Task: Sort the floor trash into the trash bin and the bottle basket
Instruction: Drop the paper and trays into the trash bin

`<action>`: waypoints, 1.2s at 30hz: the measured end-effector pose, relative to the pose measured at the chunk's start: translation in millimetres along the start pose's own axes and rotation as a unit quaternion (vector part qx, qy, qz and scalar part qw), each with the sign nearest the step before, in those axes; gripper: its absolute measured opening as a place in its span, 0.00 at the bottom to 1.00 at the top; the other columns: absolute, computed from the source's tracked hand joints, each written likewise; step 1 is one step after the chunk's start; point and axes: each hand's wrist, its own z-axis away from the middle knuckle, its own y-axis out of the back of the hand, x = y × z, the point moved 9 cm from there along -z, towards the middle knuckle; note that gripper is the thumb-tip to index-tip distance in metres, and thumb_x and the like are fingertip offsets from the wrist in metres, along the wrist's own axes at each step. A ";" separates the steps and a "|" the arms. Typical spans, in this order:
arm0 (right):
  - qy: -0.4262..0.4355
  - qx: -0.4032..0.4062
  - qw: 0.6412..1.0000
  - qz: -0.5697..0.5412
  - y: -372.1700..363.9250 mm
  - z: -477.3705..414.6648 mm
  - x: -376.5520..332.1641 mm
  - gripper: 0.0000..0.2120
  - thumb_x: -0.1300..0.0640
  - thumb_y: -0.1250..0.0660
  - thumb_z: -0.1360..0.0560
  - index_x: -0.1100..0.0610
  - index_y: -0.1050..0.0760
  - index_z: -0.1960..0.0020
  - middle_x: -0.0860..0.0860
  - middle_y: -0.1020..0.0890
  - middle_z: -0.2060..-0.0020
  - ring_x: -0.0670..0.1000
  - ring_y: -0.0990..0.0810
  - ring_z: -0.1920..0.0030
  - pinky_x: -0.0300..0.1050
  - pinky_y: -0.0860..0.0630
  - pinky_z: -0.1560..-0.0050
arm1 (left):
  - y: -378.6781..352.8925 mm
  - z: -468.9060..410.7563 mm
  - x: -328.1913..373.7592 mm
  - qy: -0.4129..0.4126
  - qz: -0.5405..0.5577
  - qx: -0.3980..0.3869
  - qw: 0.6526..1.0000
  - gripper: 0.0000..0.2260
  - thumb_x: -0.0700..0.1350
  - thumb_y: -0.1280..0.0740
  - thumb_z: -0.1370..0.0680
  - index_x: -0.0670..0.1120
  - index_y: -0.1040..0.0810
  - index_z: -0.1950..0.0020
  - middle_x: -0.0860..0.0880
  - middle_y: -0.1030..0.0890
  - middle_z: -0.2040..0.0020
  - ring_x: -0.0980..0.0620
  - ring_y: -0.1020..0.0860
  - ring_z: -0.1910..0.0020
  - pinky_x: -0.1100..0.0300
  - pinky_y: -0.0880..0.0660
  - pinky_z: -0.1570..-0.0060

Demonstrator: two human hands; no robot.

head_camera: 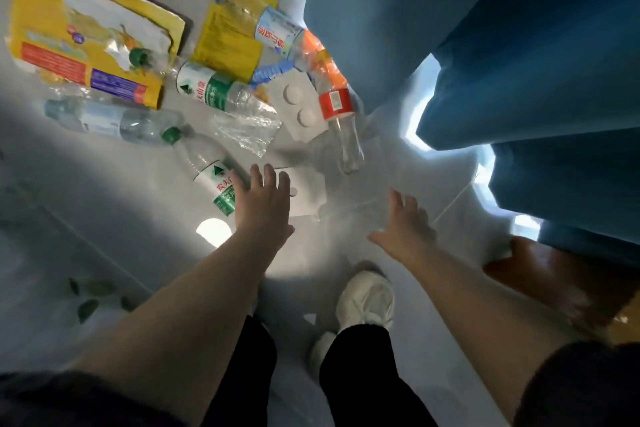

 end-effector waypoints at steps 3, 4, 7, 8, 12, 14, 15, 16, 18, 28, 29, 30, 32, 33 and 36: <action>-0.006 0.034 0.999 -0.032 -8.2 -37.9 -5.6 0.43 0.45 0.29 0.29 0.52 0.50 0.24 0.57 0.40 0.28 0.61 0.37 0.31 0.56 0.31 0.37 | -23.8 -36.0 6.9 0.009 -0.012 0.006 1.000 0.44 0.64 0.32 0.30 0.43 0.48 0.26 0.41 0.43 0.26 0.40 0.44 0.26 0.35 0.48 0.31; -0.010 0.047 0.998 -0.051 -9.6 -50.0 -8.6 0.43 0.45 0.29 0.30 0.53 0.51 0.24 0.58 0.39 0.29 0.60 0.36 0.31 0.55 0.32 0.38 | -31.4 -47.2 8.7 0.013 -0.009 0.005 1.000 0.44 0.63 0.31 0.30 0.43 0.49 0.26 0.41 0.43 0.26 0.40 0.44 0.26 0.35 0.47 0.31; -0.034 0.090 0.987 -0.126 -14.0 -81.1 -17.7 0.47 0.47 0.27 0.31 0.54 0.54 0.23 0.60 0.39 0.29 0.61 0.36 0.31 0.56 0.32 0.37 | -50.5 -74.5 15.9 0.017 0.012 0.009 1.000 0.45 0.61 0.29 0.31 0.43 0.49 0.26 0.41 0.41 0.28 0.39 0.40 0.29 0.39 0.41 0.32; -0.049 0.100 0.983 -0.143 -16.8 -89.3 -19.4 0.49 0.47 0.26 0.31 0.54 0.54 0.23 0.60 0.40 0.29 0.61 0.36 0.30 0.56 0.32 0.37 | -54.1 -80.3 18.3 0.019 0.020 0.022 0.999 0.45 0.60 0.28 0.32 0.42 0.48 0.26 0.41 0.39 0.30 0.39 0.37 0.31 0.41 0.38 0.35; -0.092 0.137 0.971 -0.171 -28.0 -109.4 -14.9 0.47 0.47 0.23 0.33 0.58 0.48 0.26 0.61 0.34 0.32 0.62 0.31 0.34 0.56 0.30 0.39 | -63.5 -92.2 22.1 0.021 0.058 0.058 0.996 0.41 0.58 0.25 0.34 0.43 0.43 0.31 0.43 0.33 0.36 0.43 0.30 0.41 0.50 0.33 0.45; -0.091 0.126 0.959 -0.236 -36.1 -116.3 -11.7 0.41 0.51 0.22 0.34 0.58 0.41 0.30 0.59 0.27 0.37 0.62 0.26 0.38 0.55 0.27 0.41 | -66.9 -97.2 20.9 0.020 0.076 0.047 0.996 0.40 0.58 0.25 0.34 0.44 0.43 0.32 0.44 0.32 0.36 0.44 0.30 0.40 0.50 0.34 0.43; -0.087 0.105 0.957 -0.256 -41.1 -119.2 -12.7 0.35 0.53 0.23 0.33 0.59 0.36 0.32 0.58 0.24 0.40 0.61 0.23 0.41 0.54 0.26 0.42 | -66.5 -99.8 20.7 0.017 0.081 0.043 0.996 0.38 0.57 0.26 0.33 0.44 0.42 0.32 0.45 0.31 0.36 0.44 0.30 0.39 0.50 0.35 0.42; -0.081 0.081 0.959 -0.261 -45.2 -121.4 -15.5 0.28 0.54 0.25 0.31 0.59 0.32 0.35 0.57 0.22 0.42 0.60 0.22 0.42 0.54 0.25 0.42 | -65.5 -101.8 20.8 0.012 0.088 0.039 0.995 0.36 0.56 0.27 0.31 0.44 0.41 0.33 0.46 0.29 0.36 0.44 0.29 0.39 0.50 0.36 0.42; -0.083 0.048 0.965 -0.244 -48.4 -122.5 -19.2 0.17 0.57 0.32 0.28 0.58 0.26 0.40 0.57 0.20 0.44 0.60 0.22 0.43 0.53 0.24 0.43 | -62.1 -105.2 22.3 -0.003 0.112 0.029 0.993 0.28 0.53 0.29 0.28 0.45 0.37 0.35 0.47 0.27 0.37 0.45 0.26 0.42 0.51 0.37 0.44; -0.165 0.038 0.952 -0.255 -7.5 -31.3 37.3 0.13 0.60 0.41 0.27 0.66 0.24 0.49 0.64 0.18 0.52 0.62 0.19 0.50 0.50 0.22 0.47 | -0.3 -41.1 -4.4 0.001 0.243 0.001 0.970 0.08 0.47 0.34 0.23 0.45 0.31 0.50 0.44 0.20 0.49 0.42 0.21 0.51 0.54 0.33 0.53; -0.157 0.045 0.952 -0.260 2.1 -18.5 37.8 0.14 0.60 0.41 0.27 0.65 0.25 0.46 0.64 0.18 0.51 0.63 0.19 0.50 0.52 0.22 0.46 | 12.0 -29.2 -12.7 0.008 0.263 0.006 0.965 0.08 0.46 0.34 0.23 0.46 0.32 0.52 0.43 0.20 0.50 0.42 0.21 0.52 0.54 0.33 0.55; -0.143 0.048 0.949 -0.275 12.2 -4.8 34.2 0.15 0.60 0.41 0.27 0.64 0.25 0.44 0.63 0.18 0.50 0.63 0.18 0.51 0.54 0.21 0.47 | 25.7 -16.5 -22.0 0.017 0.287 0.009 0.958 0.09 0.46 0.33 0.23 0.45 0.32 0.52 0.42 0.20 0.51 0.41 0.21 0.53 0.55 0.33 0.57; -0.115 0.045 0.940 -0.319 35.9 28.9 20.1 0.12 0.61 0.41 0.26 0.62 0.26 0.44 0.61 0.19 0.50 0.62 0.18 0.52 0.53 0.20 0.53 | 57.8 12.7 -41.2 0.033 0.341 0.007 0.940 0.09 0.46 0.33 0.23 0.43 0.30 0.51 0.40 0.20 0.52 0.39 0.21 0.53 0.54 0.31 0.58; -0.103 0.042 0.934 -0.341 48.9 49.1 11.4 0.10 0.61 0.41 0.26 0.61 0.27 0.46 0.61 0.19 0.51 0.62 0.18 0.53 0.50 0.20 0.59 | 76.5 29.0 -50.7 0.037 0.366 0.005 0.930 0.09 0.46 0.33 0.24 0.42 0.30 0.51 0.39 0.20 0.52 0.38 0.22 0.53 0.54 0.29 0.57; -0.081 0.037 0.914 -0.395 92.1 120.2 -14.1 0.05 0.62 0.40 0.25 0.58 0.28 0.50 0.59 0.20 0.52 0.59 0.19 0.58 0.36 0.28 0.76 | 141.8 83.6 -82.6 0.046 0.442 0.011 0.896 0.11 0.47 0.33 0.24 0.42 0.28 0.46 0.41 0.21 0.51 0.43 0.24 0.57 0.54 0.26 0.59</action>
